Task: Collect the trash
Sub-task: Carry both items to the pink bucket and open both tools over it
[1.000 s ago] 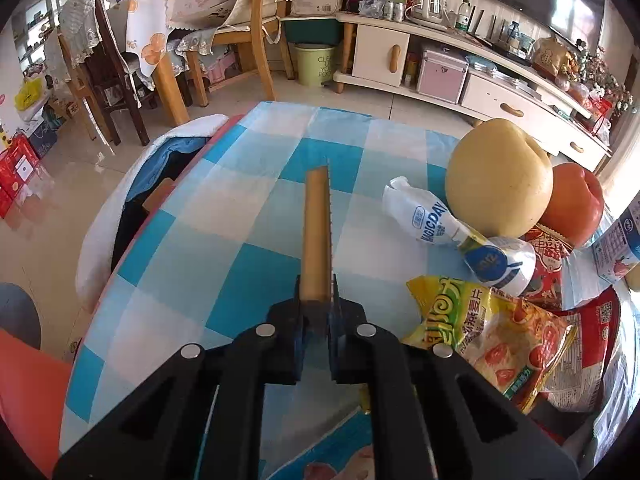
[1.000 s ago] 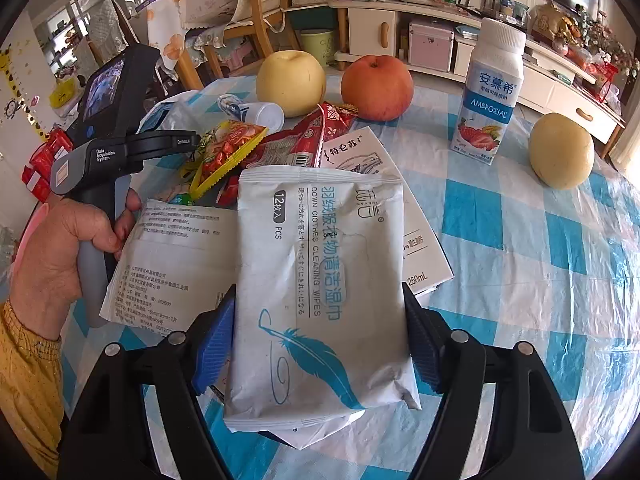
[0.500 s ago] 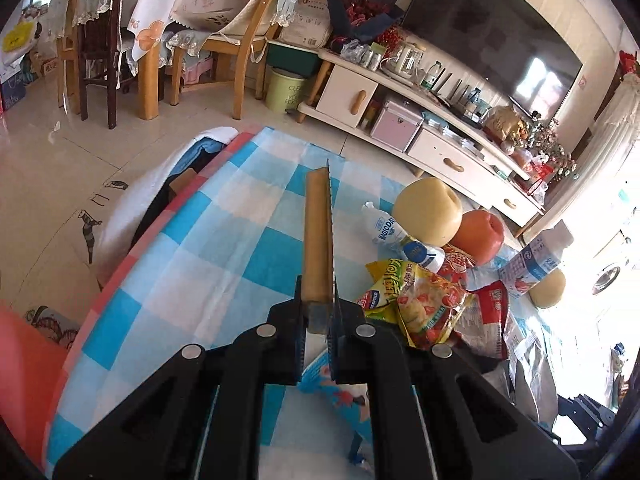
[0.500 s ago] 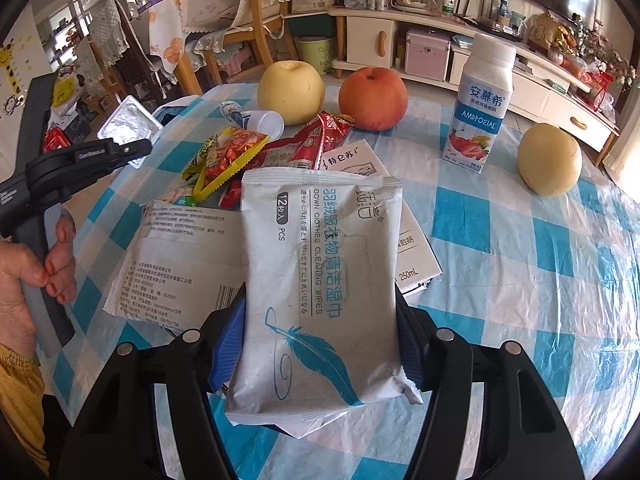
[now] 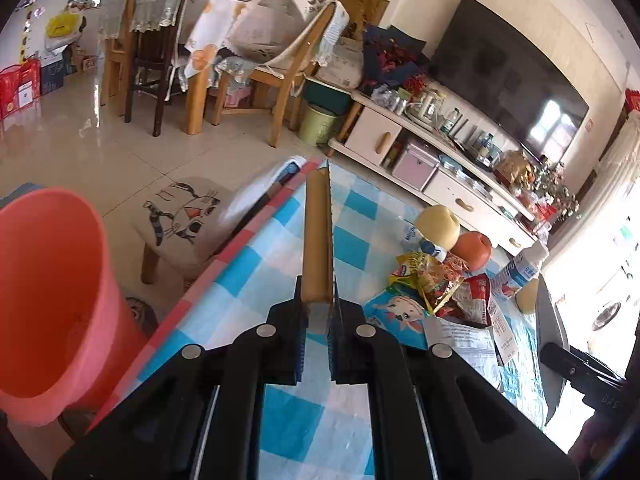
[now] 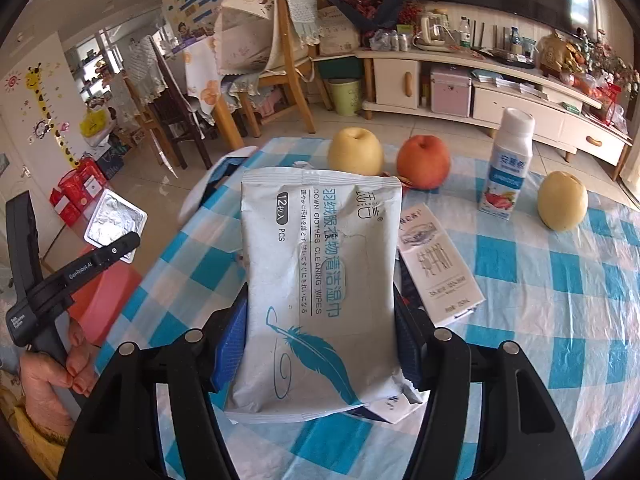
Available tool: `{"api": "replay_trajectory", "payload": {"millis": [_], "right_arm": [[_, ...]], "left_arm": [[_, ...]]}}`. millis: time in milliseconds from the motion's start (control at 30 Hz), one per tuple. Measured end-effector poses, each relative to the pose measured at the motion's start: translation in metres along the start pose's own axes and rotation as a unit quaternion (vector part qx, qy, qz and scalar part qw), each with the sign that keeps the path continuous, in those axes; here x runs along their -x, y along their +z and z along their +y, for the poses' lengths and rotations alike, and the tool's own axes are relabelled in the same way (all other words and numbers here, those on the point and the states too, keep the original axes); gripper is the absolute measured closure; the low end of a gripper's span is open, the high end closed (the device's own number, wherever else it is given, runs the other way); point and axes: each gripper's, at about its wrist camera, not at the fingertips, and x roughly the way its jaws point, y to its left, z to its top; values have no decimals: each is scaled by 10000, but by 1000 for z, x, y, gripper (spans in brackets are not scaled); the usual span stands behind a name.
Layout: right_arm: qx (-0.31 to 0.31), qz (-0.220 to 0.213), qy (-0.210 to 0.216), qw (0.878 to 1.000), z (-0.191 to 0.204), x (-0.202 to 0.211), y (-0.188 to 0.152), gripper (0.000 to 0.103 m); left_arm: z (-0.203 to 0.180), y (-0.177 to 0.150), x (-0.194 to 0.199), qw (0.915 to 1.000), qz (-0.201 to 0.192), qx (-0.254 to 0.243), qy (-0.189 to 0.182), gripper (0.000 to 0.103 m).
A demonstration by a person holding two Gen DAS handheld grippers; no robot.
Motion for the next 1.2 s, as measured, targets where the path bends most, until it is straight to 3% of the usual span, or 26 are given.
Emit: {"api": "replay_trajectory", "payload": {"millis": [200, 400, 600, 800, 967, 1033, 1200], "right_arm": [[275, -271, 457, 9982, 72, 6, 13, 39], [490, -54, 1253, 9909, 162, -26, 22, 39], [735, 266, 1955, 9776, 255, -74, 35, 39], [889, 483, 2241, 9693, 310, -115, 43, 35], [484, 748, 2403, 9666, 312, -143, 44, 22], [384, 690, 2422, 9670, 305, -142, 43, 21], [448, 478, 1993, 9777, 278, -122, 36, 14]], "left_arm": [[60, 15, 38, 9970, -327, 484, 517, 93], [124, 33, 56, 9871, -517, 1101, 1040, 93], [178, 36, 54, 9761, -294, 1683, 1344, 93], [218, 32, 43, 9635, 72, 2103, 1657, 92], [240, 28, 38, 9493, 233, 2407, 2009, 59], [240, 29, 43, 9472, 51, 2409, 2117, 38], [229, 29, 53, 9473, -433, 2242, 2249, 23]]}}
